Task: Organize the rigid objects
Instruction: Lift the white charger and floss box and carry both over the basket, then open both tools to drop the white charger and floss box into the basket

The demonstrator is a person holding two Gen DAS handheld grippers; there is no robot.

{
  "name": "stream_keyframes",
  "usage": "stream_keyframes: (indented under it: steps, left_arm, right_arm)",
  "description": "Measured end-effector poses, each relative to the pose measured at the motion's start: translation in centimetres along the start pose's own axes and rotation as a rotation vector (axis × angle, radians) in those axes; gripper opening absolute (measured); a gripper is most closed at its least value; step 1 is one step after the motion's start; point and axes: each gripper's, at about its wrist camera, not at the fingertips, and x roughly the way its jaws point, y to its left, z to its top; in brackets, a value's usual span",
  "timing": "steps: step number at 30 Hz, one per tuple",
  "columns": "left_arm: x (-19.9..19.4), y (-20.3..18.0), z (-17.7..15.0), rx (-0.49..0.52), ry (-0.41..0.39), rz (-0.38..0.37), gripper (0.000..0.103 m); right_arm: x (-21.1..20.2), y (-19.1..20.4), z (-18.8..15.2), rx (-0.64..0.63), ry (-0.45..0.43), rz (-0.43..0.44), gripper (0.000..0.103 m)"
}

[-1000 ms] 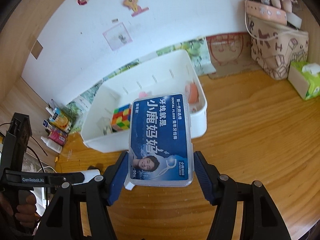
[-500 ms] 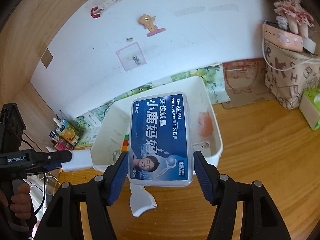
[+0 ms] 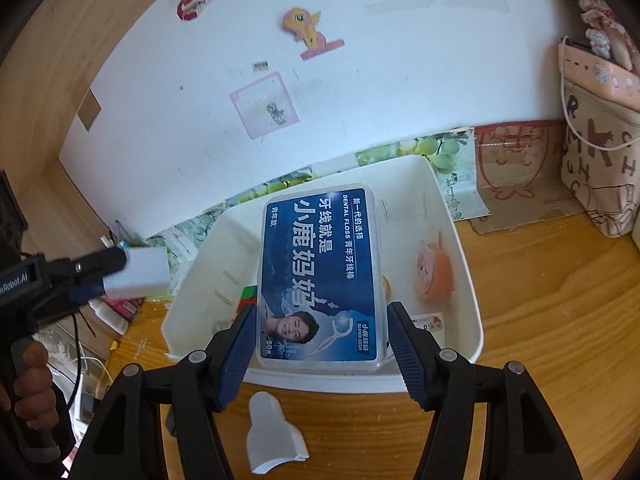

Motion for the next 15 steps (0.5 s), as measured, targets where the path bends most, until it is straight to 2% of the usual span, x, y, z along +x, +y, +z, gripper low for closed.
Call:
stream_keyframes:
  steps: [4,15]
  left_arm:
    - [1.1,-0.4,0.1,0.041,-0.029,0.05,0.058]
    - [2.8,-0.7,0.0,0.043,0.01,0.097,0.058]
  right_arm:
    - [1.5,-0.5,-0.1,-0.006,0.031,-0.001,0.065]
    - [2.7,-1.3,-0.2,-0.012,0.078,-0.003,0.066]
